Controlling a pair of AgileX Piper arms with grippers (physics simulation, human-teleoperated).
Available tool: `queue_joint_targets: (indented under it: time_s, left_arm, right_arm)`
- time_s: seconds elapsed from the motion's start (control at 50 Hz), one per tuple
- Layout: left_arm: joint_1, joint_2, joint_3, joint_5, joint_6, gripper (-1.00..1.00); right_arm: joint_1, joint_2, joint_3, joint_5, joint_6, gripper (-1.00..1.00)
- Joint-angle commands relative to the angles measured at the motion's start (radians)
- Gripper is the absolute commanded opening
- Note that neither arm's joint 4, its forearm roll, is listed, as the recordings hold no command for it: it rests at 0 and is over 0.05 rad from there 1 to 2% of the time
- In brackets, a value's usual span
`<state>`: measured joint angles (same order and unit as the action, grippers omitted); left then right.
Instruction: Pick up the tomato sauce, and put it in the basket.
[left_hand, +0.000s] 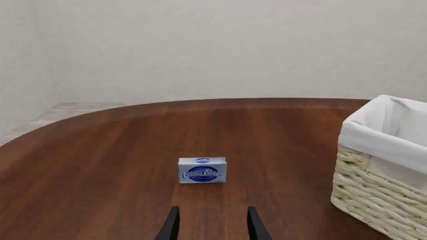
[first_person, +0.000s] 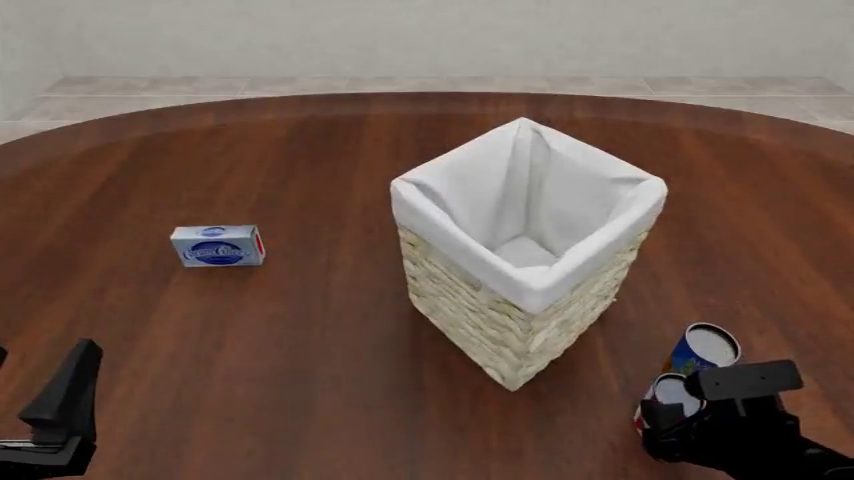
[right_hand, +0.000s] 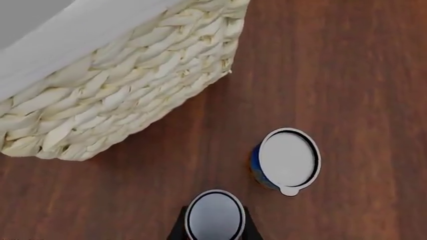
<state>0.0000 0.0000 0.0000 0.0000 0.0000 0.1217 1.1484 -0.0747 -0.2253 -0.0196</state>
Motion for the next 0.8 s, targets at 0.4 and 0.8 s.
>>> queue_joint_targets:
  time_s: [0.4,0.8]
  left_arm:
    - [0.0,0.0,0.0,0.0,0.0,1.0]
    - [0.0,0.0,0.0,0.0,0.0,1.0]
  right_arm:
    - [0.047,-0.286,-0.158,0.361,-0.015,-1.0]
    - [0.09,-0.412,-0.331,0.583,-0.056,-1.0]
